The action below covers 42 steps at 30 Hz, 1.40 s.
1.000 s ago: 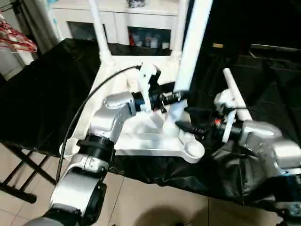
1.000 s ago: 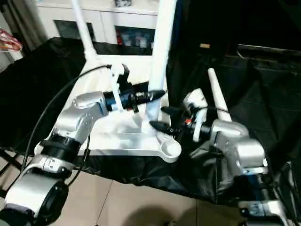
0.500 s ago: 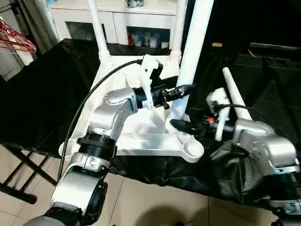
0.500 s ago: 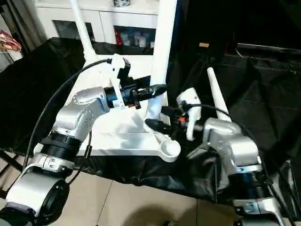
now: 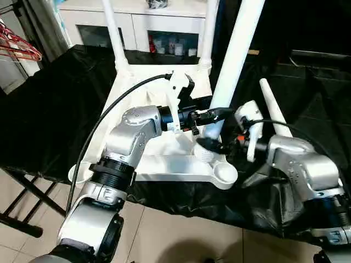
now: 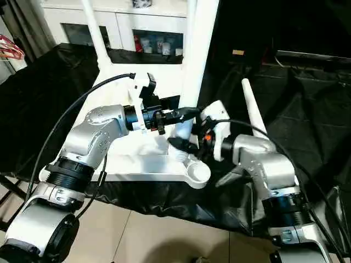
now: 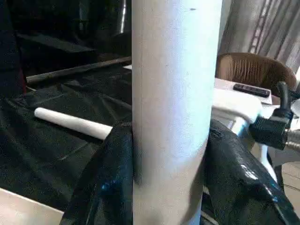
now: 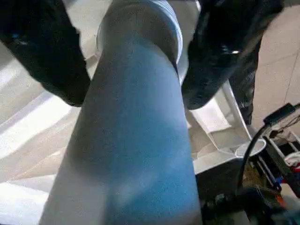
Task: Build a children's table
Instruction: Insert table leg to table base
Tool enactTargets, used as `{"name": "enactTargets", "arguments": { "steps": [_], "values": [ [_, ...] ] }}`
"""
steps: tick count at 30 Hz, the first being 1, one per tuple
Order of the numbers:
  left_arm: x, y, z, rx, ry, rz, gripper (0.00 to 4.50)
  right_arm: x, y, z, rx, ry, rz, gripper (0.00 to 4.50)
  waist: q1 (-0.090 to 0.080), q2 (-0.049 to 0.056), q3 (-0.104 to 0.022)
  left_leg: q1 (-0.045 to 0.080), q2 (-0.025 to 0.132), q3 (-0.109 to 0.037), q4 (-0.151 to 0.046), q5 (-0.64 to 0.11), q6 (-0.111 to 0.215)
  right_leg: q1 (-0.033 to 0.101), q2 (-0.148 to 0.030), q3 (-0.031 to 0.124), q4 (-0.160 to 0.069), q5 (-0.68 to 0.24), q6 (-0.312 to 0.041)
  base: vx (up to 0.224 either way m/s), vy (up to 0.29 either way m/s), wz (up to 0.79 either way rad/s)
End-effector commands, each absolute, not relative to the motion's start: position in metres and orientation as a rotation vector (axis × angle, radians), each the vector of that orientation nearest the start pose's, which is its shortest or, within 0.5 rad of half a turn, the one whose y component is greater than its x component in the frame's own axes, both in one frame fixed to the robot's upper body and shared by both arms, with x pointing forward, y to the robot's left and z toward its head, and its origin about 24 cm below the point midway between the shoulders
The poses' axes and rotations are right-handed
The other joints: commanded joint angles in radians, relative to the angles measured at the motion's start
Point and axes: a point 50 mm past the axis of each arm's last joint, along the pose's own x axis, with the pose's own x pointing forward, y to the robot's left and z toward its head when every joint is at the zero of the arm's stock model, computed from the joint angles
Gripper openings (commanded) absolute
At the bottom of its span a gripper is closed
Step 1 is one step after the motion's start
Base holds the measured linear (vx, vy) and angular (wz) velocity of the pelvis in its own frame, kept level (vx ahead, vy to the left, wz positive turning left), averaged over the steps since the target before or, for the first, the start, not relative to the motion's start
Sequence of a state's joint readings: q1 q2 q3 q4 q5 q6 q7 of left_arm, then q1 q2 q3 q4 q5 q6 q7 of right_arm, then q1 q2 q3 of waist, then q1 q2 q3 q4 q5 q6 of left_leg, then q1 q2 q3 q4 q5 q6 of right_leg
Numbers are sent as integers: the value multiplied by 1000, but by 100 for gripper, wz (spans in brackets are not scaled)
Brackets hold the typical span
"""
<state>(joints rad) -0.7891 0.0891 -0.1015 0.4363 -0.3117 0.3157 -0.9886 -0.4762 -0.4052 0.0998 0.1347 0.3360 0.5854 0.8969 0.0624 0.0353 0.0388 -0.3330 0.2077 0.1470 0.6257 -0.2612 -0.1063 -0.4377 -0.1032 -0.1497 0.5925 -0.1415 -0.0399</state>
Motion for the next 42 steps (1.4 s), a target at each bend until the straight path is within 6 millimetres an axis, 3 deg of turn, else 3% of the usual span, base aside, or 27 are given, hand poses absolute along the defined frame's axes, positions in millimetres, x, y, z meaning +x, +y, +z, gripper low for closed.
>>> {"name": "enactTargets", "arguments": {
  "steps": [1,4,5,12,13,16,32,38,42],
  "values": [
    [340,47,161,-88,-46,-1303,187,311,-144,102,-31,328,1021,276,5,-16,-71,-27,5,12,-67,69,122,95,-41,53,-64,-253,-142,0,0,0],
    [339,46,162,-89,-46,-1309,187,312,-142,102,-29,326,1025,271,6,-16,-71,-28,4,12,-66,70,122,96,-41,53,-63,-250,-144,0,0,0],
    [339,46,162,-90,-46,-1312,187,312,-142,102,-26,323,1026,243,5,-17,-71,-28,3,13,-65,69,123,96,-40,53,-64,-253,-141,0,0,0],
    [338,44,162,-89,-41,-1323,187,314,-138,105,-13,304,1040,201,6,-14,-72,-26,5,12,-65,77,125,95,-40,53,-62,-243,-146,0,0,0],
    [338,44,162,-89,-41,-1323,187,314,-138,105,-12,303,1041,201,6,-14,-72,-26,6,12,-65,77,126,95,-40,53,-62,-236,-149,0,0,0],
    [339,44,162,-86,-37,-1324,187,314,-136,109,25,285,1056,265,5,-15,-73,-27,4,12,-65,79,129,96,-40,54,-60,-228,-153,0,0,0],
    [339,44,162,-86,-36,-1329,187,315,-135,110,24,269,1055,271,6,-14,-74,-27,4,12,-64,83,130,97,-40,54,-59,-226,-154,0,0,0],
    [338,43,161,-89,-33,-1333,187,315,-134,112,35,256,1069,210,6,-14,-74,-27,4,12,-63,83,129,97,-40,53,-59,-225,-153,0,0,0],
    [338,43,161,-94,-29,-1334,187,314,-135,112,35,254,1071,196,6,-12,-74,-27,4,11,-63,82,127,97,-39,53,-59,-227,-153,0,0,0]
  ]
}}
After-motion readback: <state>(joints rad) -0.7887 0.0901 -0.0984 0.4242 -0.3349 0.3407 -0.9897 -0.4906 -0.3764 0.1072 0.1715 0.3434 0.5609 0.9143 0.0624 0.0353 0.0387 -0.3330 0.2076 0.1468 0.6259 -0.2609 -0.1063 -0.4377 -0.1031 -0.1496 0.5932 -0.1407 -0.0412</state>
